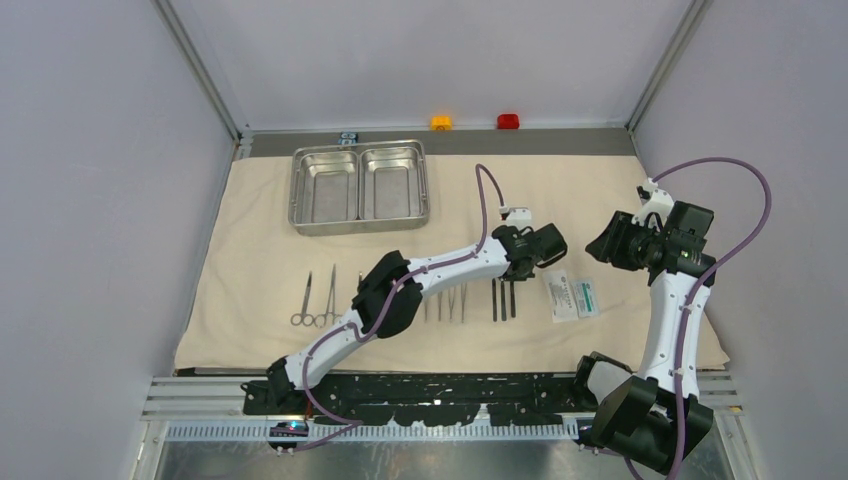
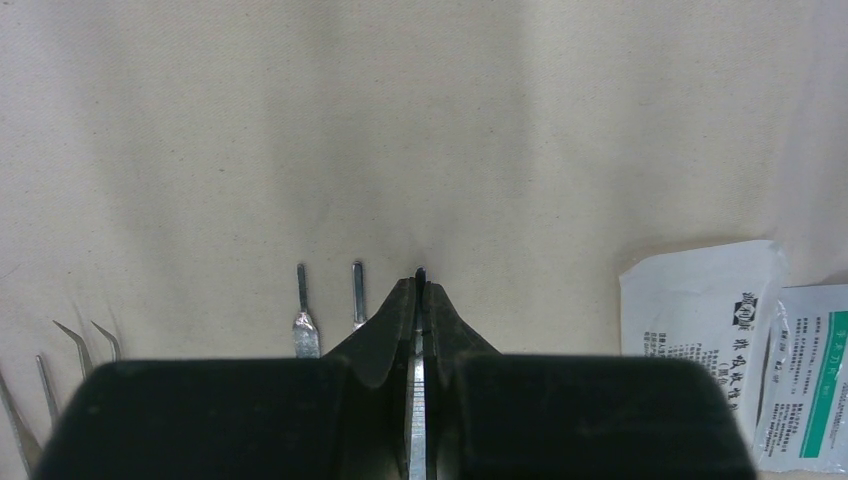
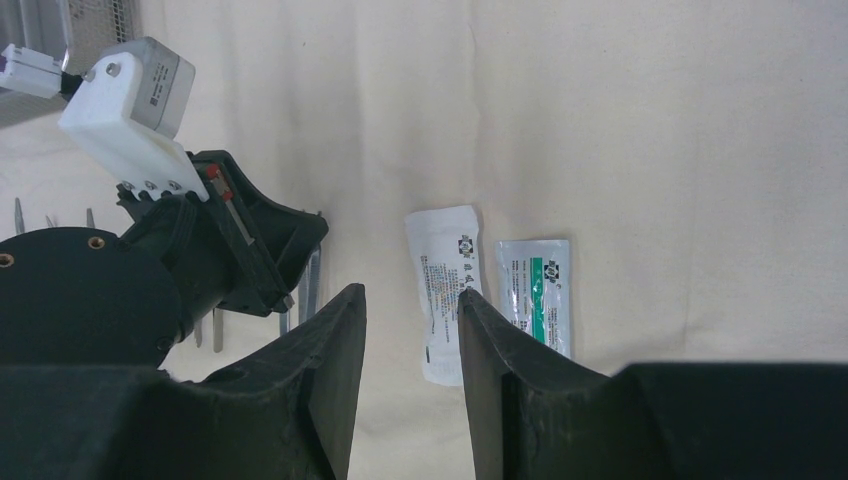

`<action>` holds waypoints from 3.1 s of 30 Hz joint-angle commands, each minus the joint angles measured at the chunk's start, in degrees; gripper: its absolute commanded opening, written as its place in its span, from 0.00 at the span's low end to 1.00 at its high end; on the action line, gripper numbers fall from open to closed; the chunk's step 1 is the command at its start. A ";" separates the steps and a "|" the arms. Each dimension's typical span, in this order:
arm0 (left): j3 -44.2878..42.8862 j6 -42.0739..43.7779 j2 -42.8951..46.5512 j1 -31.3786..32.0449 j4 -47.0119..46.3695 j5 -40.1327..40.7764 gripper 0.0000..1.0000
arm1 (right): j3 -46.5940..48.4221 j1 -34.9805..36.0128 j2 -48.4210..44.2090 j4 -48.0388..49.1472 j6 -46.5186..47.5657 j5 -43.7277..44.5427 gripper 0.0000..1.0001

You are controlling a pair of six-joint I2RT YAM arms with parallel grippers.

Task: Open and lay out the surgical kit
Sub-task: Place the medical item in the surgical kit.

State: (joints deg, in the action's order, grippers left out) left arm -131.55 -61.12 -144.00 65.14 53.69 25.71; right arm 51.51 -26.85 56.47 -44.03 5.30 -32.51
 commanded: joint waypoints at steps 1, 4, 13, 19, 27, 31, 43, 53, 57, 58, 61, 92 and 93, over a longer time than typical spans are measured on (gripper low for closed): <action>1.56 -1.62 0.89 0.26 -0.88 0.02 0.04 | -0.03 -0.31 -1.35 0.88 0.59 -0.97 0.44; 1.81 -1.65 0.83 0.33 -0.96 0.01 0.05 | -0.09 -0.31 -1.48 0.88 0.59 -1.06 0.44; 1.56 -1.55 0.50 0.39 -1.20 0.34 0.06 | -0.17 -0.39 -1.85 0.88 0.59 -1.15 0.44; 1.55 -1.63 0.39 0.42 -1.22 0.00 0.08 | -0.18 -0.44 -1.73 0.86 0.61 -1.24 0.44; 1.29 -1.71 0.22 0.37 -1.48 -0.85 0.11 | -0.27 -0.48 -1.78 0.88 0.59 -1.32 0.44; 1.63 -1.72 0.34 0.37 -1.63 -1.27 0.11 | -0.26 -0.48 -1.70 0.88 0.59 -1.33 0.44; 1.55 -1.72 0.08 0.40 -1.65 -1.93 0.11 | -0.31 -0.57 -1.81 0.95 0.59 -1.41 0.44; 1.29 -1.94 0.17 -0.01 -1.27 -1.74 0.05 | -0.35 -0.66 -1.83 0.97 0.59 -1.41 0.44; 1.14 -2.15 0.29 -0.44 -1.10 -1.65 0.05 | -0.41 -0.66 -1.76 1.00 0.54 -1.49 0.44; 1.08 -2.16 0.35 -0.53 -1.06 -1.59 0.05 | -0.36 -0.66 -1.64 1.05 0.58 -1.49 0.44; 0.63 -2.44 0.30 -0.74 -0.83 -1.47 0.04 | -0.43 -0.66 -1.72 1.05 0.59 -1.50 0.44; -1.14 -1.85 -1.11 -2.01 -1.22 -0.08 0.06 | -0.70 -1.09 -1.90 1.22 0.59 -1.67 0.44; -1.02 -1.88 -1.04 -2.04 -1.22 -0.36 0.07 | -0.68 -1.10 -1.84 1.16 0.59 -1.68 0.44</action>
State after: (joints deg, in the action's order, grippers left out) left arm -131.04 -62.61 -144.55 63.70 52.97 23.99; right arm 50.87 -27.55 55.86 -44.10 5.34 -33.15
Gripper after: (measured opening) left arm 0.064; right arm 0.443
